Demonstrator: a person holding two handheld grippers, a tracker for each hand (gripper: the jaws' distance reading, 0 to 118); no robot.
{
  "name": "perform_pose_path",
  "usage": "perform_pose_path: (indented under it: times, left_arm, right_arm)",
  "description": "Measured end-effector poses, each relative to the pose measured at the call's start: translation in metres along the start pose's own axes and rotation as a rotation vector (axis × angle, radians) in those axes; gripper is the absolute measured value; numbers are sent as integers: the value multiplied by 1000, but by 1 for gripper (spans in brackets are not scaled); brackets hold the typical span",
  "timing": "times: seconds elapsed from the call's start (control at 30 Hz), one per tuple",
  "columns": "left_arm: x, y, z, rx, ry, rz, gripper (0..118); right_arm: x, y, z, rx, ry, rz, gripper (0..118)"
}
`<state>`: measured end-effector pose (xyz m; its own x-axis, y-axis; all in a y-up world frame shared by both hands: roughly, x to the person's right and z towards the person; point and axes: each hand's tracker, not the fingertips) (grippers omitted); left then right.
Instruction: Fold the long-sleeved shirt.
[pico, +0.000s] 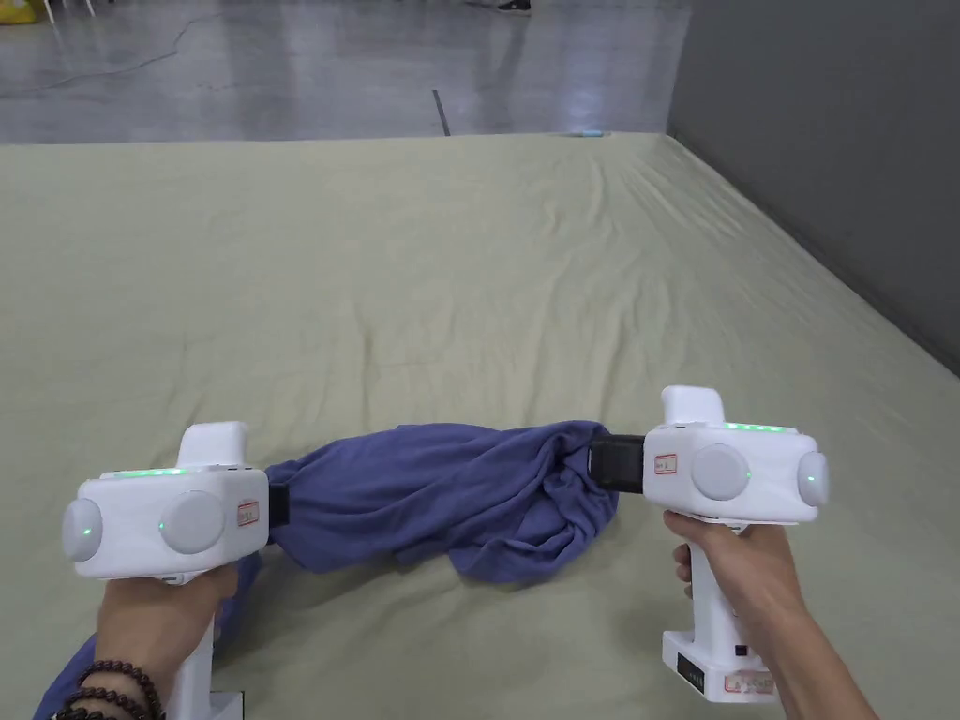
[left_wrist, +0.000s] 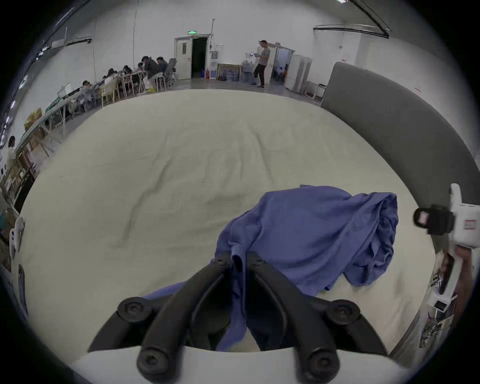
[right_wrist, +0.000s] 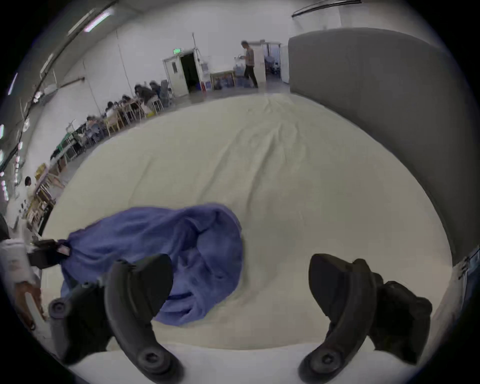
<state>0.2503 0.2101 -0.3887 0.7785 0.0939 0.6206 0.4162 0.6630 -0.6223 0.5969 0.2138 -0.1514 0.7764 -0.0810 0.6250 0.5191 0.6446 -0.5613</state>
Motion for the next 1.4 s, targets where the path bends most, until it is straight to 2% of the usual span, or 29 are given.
perform_pose_path:
  times: [0.1,0.17,0.23,0.3,0.37,0.4,0.43,0.5,0.7,0.77,0.9,1.07,1.23,1.4]
  left_arm:
    - [2,1,-2,-10,-3,10,6]
    - [2,2,-3,-18,-3,7,6]
    - [0,2,-4,-32,-11,13,6]
    - [-2,2,-5,-37,-14,29,6]
    - [-4,3,-5,-34,-14,39,6]
    - [-6,4,-3,-23,-15,45,6]
    - [-7,5,0,-4,-14,51,6]
    - [-13,15,12,72,-20,63,6]
    - [-32,78,71,282,-15,100,6]
    - [-37,107,91,334,-30,100,6]
    - [-36,182,133,465,30,72,6]
    - [-40,294,170,556,44,104,6]
    - [-46,384,182,608,91,103,6]
    - [-50,390,152,580,116,86,6]
  right_arm:
    - [-5,2,-31,-74,51,24,118]
    - [-7,2,-54,-118,-39,42,111]
    - [-9,5,-69,-133,15,33,82]
    - [-14,8,-84,-172,44,20,35]
    - [-19,8,-83,-171,112,4,23]
    - [-21,8,-74,-160,84,12,20]
    - [-20,7,-65,-140,78,24,19]
    - [-11,10,-45,-73,131,-6,19]
    - [-4,75,27,109,178,-31,19]
    - [-12,106,51,162,207,-20,18]
    - [-38,184,93,285,224,45,18]
    - [-80,298,137,394,209,97,18]
    - [-102,396,151,446,230,58,18]
    - [-110,412,114,398,209,60,18]
